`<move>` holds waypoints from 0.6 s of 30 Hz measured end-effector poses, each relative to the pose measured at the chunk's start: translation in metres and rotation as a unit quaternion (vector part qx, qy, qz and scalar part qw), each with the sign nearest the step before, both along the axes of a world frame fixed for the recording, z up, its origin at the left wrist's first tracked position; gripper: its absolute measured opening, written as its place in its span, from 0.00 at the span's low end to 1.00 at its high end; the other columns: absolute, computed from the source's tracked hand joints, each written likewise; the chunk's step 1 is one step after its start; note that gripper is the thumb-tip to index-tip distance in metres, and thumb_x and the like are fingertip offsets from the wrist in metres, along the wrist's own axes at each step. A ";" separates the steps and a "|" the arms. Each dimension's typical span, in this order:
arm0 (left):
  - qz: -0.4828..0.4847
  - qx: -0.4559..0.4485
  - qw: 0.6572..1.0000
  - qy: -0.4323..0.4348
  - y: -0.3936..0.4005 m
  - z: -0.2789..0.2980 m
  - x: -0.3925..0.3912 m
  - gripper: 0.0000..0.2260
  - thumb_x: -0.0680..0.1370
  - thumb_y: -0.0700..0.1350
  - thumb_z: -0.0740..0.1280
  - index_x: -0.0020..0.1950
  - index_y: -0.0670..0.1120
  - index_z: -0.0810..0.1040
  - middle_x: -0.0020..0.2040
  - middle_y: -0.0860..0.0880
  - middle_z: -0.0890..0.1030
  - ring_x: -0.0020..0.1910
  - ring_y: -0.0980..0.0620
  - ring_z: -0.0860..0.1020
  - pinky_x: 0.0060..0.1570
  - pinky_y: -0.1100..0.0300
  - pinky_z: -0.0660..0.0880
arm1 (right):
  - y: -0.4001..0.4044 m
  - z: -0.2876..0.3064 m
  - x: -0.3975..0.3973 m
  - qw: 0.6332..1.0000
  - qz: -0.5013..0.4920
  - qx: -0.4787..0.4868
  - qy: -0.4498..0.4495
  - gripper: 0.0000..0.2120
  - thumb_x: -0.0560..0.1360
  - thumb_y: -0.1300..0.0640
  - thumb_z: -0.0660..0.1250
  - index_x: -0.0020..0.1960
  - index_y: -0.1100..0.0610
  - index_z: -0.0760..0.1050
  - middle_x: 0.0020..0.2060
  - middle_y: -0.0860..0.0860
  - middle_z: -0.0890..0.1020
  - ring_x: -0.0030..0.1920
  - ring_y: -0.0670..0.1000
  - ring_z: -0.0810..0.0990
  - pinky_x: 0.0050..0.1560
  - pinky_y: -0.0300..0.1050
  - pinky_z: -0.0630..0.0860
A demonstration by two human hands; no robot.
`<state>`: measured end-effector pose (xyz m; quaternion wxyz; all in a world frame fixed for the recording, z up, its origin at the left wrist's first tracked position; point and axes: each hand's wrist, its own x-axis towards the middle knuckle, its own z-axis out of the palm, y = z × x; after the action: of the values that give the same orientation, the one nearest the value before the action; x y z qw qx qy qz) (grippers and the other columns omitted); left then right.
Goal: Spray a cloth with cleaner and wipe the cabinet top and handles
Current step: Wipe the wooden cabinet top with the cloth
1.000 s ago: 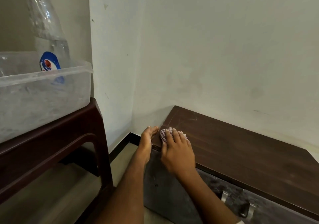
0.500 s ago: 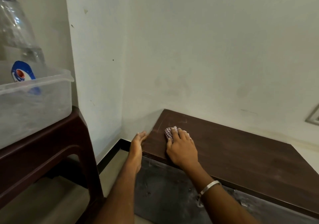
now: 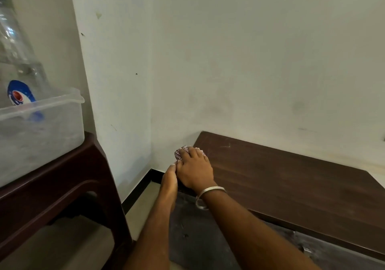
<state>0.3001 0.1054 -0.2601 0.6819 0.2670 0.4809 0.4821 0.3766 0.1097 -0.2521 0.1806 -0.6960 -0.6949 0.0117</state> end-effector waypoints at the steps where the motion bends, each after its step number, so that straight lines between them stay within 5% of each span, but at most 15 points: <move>1: 0.004 0.002 1.000 -0.002 -0.002 0.001 0.001 0.19 0.83 0.44 0.54 0.64 0.34 0.75 0.60 0.35 0.78 0.54 0.42 0.78 0.47 0.56 0.75 | -0.002 0.000 0.006 1.000 0.000 0.003 0.010 0.23 0.80 0.49 0.52 0.75 0.51 0.62 0.75 0.52 0.63 0.76 0.54 0.57 0.77 0.53 0.51; 5: 0.009 -0.003 1.000 -0.022 -0.004 -0.003 -0.001 0.13 0.79 0.44 0.62 0.56 0.39 0.81 0.45 0.42 0.83 0.41 0.46 0.81 0.38 0.58 0.81 | -0.009 0.004 0.052 0.998 -0.067 -0.010 0.018 0.26 0.80 0.48 0.52 0.77 0.52 0.56 0.77 0.54 0.59 0.77 0.56 0.55 0.77 0.54 0.50; 8: -0.003 -0.005 1.000 -0.001 -0.005 -0.004 -0.002 0.10 0.78 0.47 0.65 0.50 0.42 0.82 0.43 0.44 0.83 0.45 0.44 0.81 0.50 0.54 0.80 | -0.015 0.005 0.086 0.992 -0.120 -0.034 0.010 0.26 0.80 0.48 0.51 0.77 0.53 0.55 0.77 0.54 0.57 0.77 0.57 0.54 0.77 0.54 0.50; 13: 0.002 -0.016 1.000 0.027 -0.002 -0.001 0.002 0.13 0.78 0.49 0.65 0.55 0.42 0.82 0.45 0.44 0.83 0.42 0.47 0.82 0.42 0.58 0.79 | -0.001 0.003 0.076 0.987 -0.152 -0.042 -0.011 0.27 0.80 0.47 0.50 0.78 0.53 0.54 0.77 0.55 0.56 0.77 0.58 0.52 0.77 0.57 0.49; 16: 0.003 -0.029 1.000 0.011 -0.005 0.006 0.003 0.14 0.80 0.46 0.63 0.58 0.37 0.80 0.36 0.45 0.83 0.34 0.49 0.81 0.32 0.62 0.78 | 0.011 0.003 0.048 0.993 -0.113 -0.034 -0.009 0.26 0.81 0.48 0.50 0.78 0.52 0.54 0.78 0.54 0.55 0.77 0.58 0.51 0.77 0.56 0.48; 18: 0.001 -0.031 1.000 -0.003 -0.003 0.007 0.003 0.16 0.82 0.43 0.59 0.63 0.34 0.76 0.43 0.42 0.83 0.43 0.45 0.82 0.40 0.61 0.78 | 0.019 0.002 0.026 0.997 -0.070 -0.021 -0.007 0.25 0.81 0.49 0.51 0.77 0.51 0.57 0.77 0.53 0.57 0.77 0.57 0.52 0.77 0.56 0.48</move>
<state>0.3036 0.1022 -0.2527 0.6909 0.2434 0.4940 0.4683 0.4025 0.1287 -0.2497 0.1610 -0.7468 -0.6452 0.0088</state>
